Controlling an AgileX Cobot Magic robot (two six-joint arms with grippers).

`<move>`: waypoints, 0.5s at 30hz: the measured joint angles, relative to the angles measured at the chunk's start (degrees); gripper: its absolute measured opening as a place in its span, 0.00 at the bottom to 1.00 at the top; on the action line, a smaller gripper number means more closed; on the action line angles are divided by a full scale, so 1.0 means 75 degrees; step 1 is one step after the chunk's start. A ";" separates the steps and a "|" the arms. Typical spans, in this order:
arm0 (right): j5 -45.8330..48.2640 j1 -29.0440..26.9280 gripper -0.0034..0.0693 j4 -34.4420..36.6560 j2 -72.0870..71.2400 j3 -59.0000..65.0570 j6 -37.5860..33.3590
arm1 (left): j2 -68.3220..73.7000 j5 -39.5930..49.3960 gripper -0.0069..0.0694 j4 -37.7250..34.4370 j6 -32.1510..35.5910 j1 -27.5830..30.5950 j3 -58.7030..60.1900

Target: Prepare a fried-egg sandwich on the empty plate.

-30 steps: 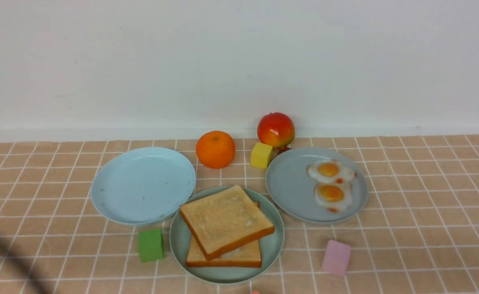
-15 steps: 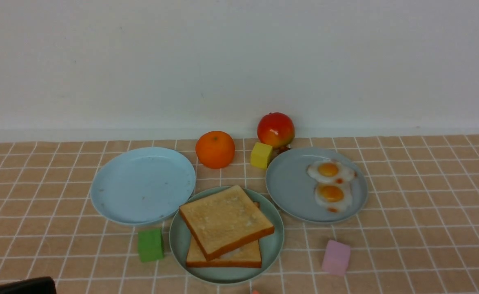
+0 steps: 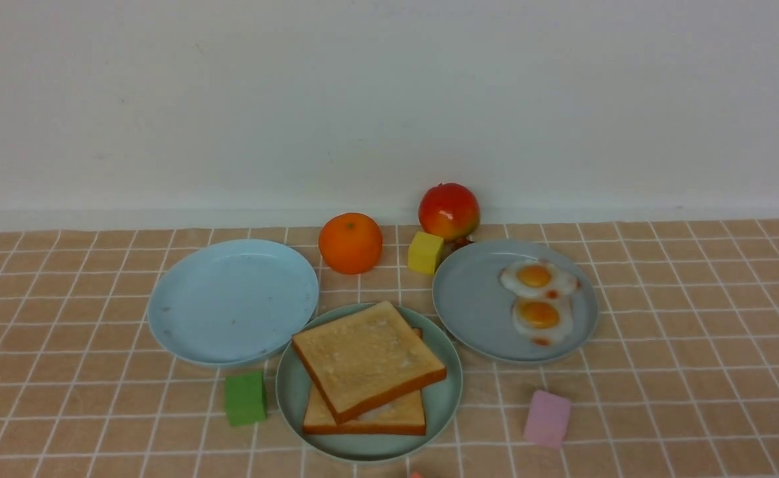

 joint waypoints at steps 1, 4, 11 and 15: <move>0.0000 0.0000 0.05 0.0000 0.0000 0.0000 0.0000 | -0.0291 -0.0535 0.07 0.0769 -0.0721 0.0216 0.0599; 0.0000 0.0000 0.05 0.0000 0.0000 0.0000 0.0000 | -0.0684 -0.0934 0.07 0.1656 -0.1737 0.0589 0.1427; 0.0000 0.0000 0.06 0.0000 0.0000 0.0000 -0.0031 | -0.1388 -0.0842 0.07 0.3108 -0.3312 0.1299 0.3475; 0.0034 0.0000 0.06 0.0000 0.0000 0.0000 -0.0031 | -0.1388 -0.0113 0.07 0.3311 -0.2579 0.1299 0.3558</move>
